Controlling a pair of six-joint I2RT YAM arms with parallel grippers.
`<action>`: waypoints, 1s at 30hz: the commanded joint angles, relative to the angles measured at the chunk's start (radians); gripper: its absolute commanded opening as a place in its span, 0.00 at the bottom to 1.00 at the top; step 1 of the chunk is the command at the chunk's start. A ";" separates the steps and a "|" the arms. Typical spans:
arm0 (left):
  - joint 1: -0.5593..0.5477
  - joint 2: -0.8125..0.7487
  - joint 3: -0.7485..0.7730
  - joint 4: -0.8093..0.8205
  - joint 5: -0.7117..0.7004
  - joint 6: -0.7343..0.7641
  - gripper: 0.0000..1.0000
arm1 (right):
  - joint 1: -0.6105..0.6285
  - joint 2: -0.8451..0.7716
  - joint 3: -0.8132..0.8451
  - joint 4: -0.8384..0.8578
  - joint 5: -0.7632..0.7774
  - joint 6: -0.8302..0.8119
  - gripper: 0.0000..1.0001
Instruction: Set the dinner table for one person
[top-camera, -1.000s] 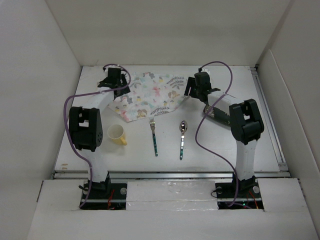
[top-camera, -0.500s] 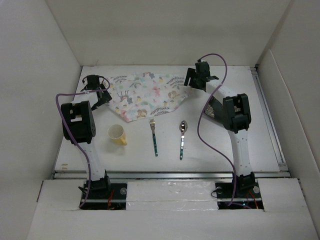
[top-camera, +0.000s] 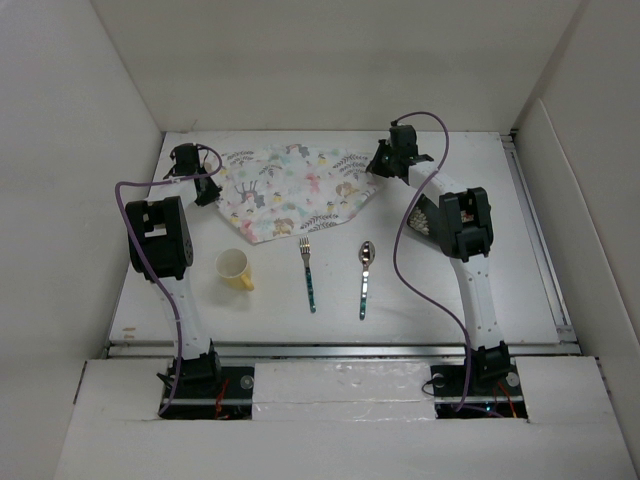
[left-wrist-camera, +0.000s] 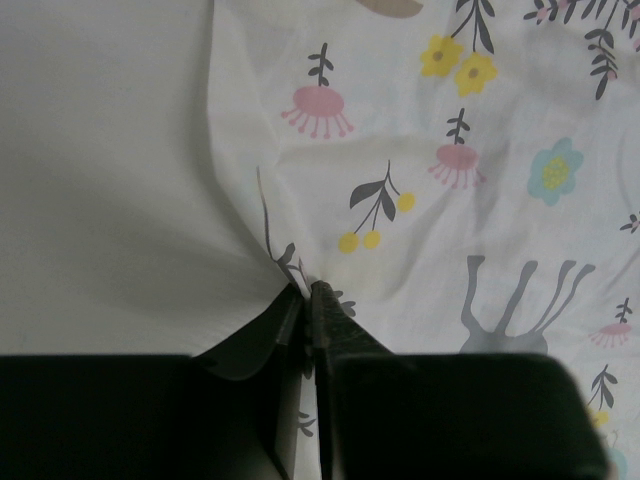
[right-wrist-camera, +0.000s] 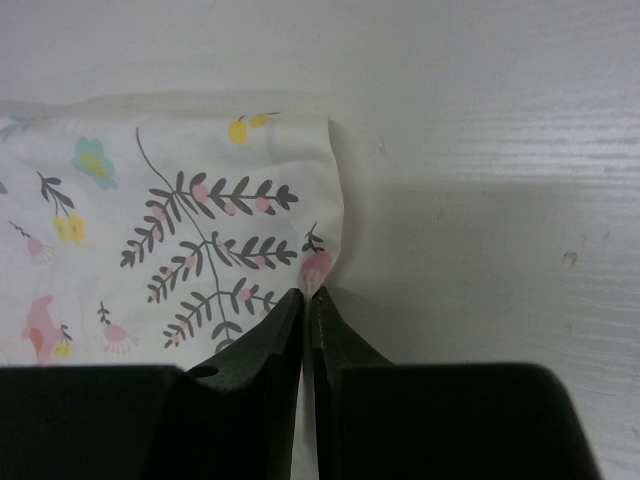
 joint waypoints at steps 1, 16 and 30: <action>0.002 0.009 0.030 0.034 0.047 -0.013 0.00 | 0.003 -0.066 -0.082 0.155 -0.034 0.036 0.03; 0.002 -0.490 0.014 0.203 0.116 -0.118 0.00 | 0.054 -0.756 -0.553 0.367 0.075 -0.141 0.00; 0.002 -0.611 0.023 0.136 0.024 -0.041 0.00 | 0.034 -0.904 -0.651 0.235 0.132 -0.177 0.00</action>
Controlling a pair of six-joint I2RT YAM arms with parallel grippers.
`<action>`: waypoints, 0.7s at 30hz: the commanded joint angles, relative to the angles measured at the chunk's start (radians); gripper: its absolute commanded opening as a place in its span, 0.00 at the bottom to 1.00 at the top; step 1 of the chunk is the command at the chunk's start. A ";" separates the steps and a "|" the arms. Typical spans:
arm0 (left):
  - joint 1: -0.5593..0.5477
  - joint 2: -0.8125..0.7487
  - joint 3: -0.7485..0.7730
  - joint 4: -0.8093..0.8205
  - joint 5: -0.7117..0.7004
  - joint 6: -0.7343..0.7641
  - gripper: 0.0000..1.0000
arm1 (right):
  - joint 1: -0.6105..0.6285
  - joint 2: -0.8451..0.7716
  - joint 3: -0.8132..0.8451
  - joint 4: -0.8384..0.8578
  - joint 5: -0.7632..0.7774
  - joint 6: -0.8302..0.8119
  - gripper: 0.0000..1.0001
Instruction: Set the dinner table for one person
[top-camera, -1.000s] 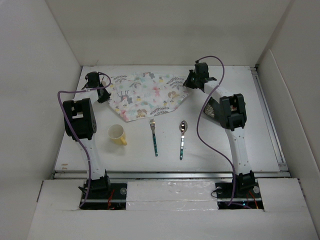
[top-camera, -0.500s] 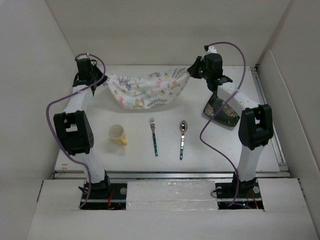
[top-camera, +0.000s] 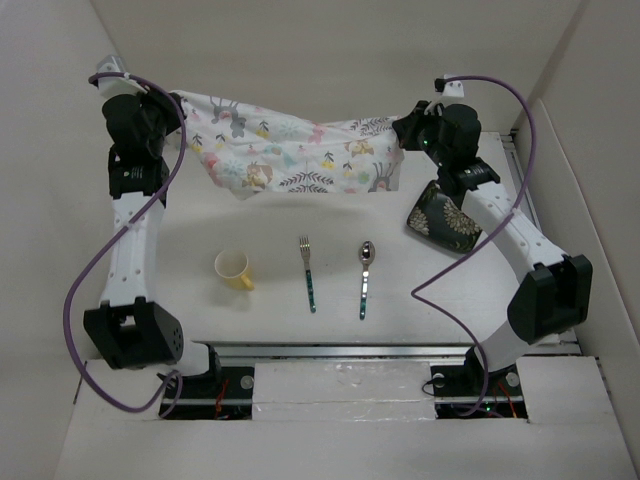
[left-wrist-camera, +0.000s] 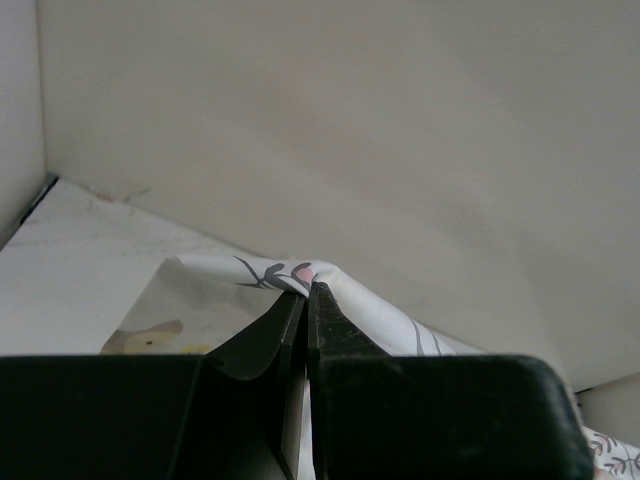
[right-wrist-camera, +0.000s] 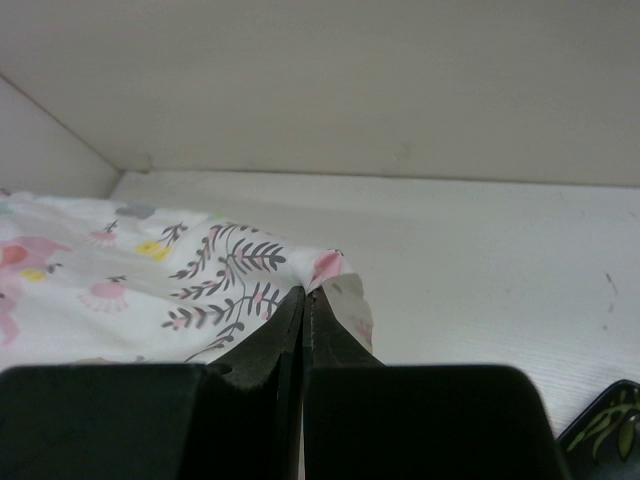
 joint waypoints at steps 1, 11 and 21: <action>0.005 0.157 0.022 -0.071 -0.032 0.056 0.00 | -0.040 0.152 0.048 -0.055 0.028 -0.020 0.00; -0.047 0.702 0.378 -0.272 -0.029 0.192 0.00 | -0.096 0.573 0.343 -0.099 -0.055 0.053 0.00; -0.089 0.707 0.412 -0.237 0.011 0.142 0.75 | -0.096 0.645 0.473 -0.207 0.084 0.039 0.63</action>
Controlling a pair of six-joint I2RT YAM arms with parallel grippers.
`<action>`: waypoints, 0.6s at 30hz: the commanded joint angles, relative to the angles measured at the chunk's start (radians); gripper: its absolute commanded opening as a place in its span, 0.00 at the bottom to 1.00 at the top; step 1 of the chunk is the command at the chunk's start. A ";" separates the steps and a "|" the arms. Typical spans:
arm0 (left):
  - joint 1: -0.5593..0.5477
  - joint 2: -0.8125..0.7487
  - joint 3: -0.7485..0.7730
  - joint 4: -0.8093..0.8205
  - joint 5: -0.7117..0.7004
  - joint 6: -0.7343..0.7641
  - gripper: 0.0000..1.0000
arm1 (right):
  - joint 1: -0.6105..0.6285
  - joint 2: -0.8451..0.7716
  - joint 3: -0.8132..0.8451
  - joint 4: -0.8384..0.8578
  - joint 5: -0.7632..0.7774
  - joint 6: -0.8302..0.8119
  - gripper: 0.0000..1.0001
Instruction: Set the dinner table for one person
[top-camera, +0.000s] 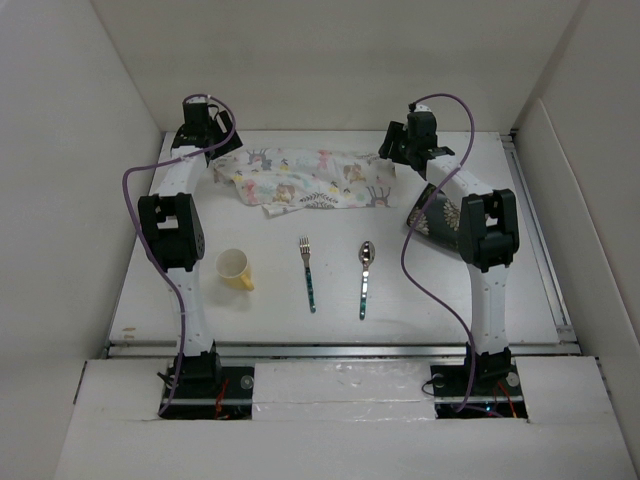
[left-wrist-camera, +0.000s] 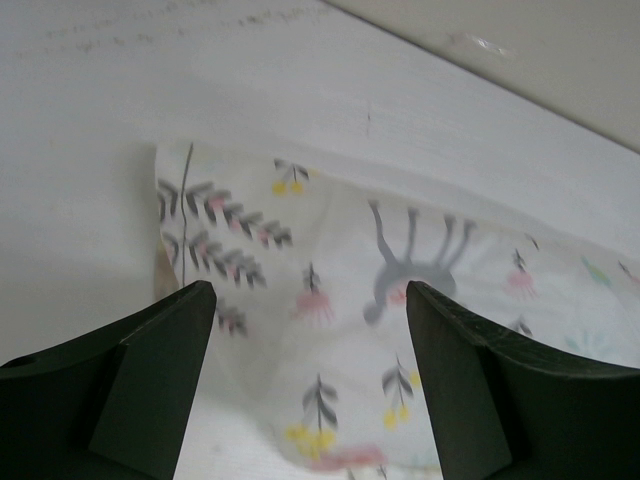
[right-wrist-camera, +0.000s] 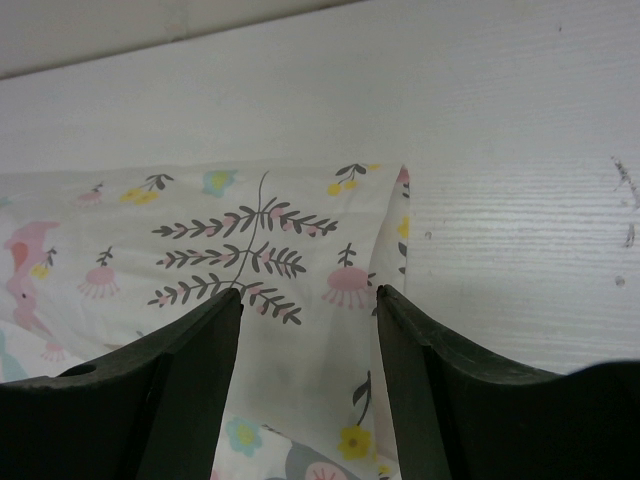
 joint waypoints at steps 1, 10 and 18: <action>-0.009 -0.228 -0.138 0.101 -0.003 -0.036 0.74 | 0.006 -0.091 0.026 0.012 0.060 -0.017 0.63; 0.045 -0.397 -0.564 0.226 0.046 -0.150 0.00 | 0.015 -0.410 -0.434 0.224 0.076 -0.009 0.08; 0.023 -0.274 -0.535 0.110 0.202 -0.100 0.54 | 0.107 -0.601 -0.773 0.325 0.060 0.054 0.37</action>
